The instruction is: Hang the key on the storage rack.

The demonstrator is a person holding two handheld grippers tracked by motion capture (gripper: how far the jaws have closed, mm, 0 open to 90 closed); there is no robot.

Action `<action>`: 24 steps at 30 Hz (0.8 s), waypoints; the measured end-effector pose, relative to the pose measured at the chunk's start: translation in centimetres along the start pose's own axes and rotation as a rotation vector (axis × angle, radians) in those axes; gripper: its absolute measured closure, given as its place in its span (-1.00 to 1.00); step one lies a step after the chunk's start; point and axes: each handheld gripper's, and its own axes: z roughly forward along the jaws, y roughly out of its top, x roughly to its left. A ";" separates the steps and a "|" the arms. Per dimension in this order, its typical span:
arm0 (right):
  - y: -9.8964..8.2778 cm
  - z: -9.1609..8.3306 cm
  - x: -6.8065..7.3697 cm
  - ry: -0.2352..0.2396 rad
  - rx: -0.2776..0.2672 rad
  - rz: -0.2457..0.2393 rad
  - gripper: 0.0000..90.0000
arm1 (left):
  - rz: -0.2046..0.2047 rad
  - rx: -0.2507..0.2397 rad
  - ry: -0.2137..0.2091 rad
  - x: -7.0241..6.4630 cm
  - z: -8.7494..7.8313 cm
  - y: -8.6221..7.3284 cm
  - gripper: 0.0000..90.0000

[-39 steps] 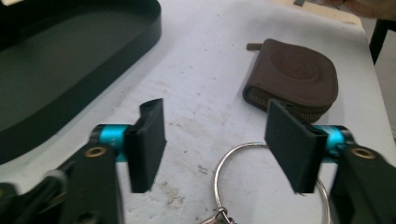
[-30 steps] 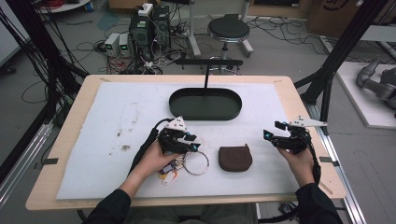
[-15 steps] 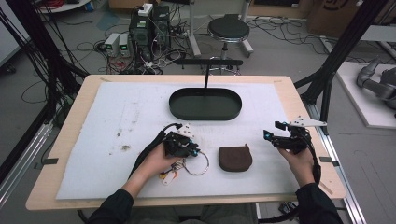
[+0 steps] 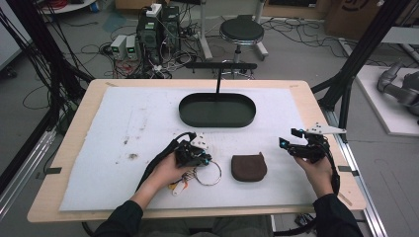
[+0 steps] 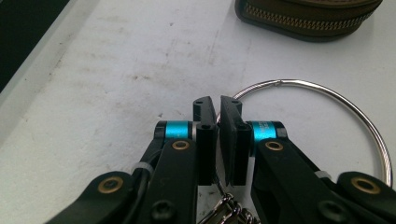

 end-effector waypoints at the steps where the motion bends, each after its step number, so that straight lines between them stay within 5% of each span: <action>1: 0.0 0.0 0.0 -0.001 0.000 -0.002 -0.33 | -0.001 0.001 0.002 0.1 -0.1 0.0 0.89; 7: 0.0 0.0 0.0 -0.001 0.001 0.001 -0.32 | -0.048 -0.057 0.004 0.8 -1.3 -0.3 0.91; 13: 0.0 0.0 0.0 -0.002 0.000 0.002 -0.33 | -0.075 -0.180 0.016 1.3 -3.5 -0.4 0.92; 24: 0.0 0.0 0.0 -0.003 -0.001 0.002 -0.33 | 0.006 -0.243 0.008 -0.6 -5.5 0.1 0.92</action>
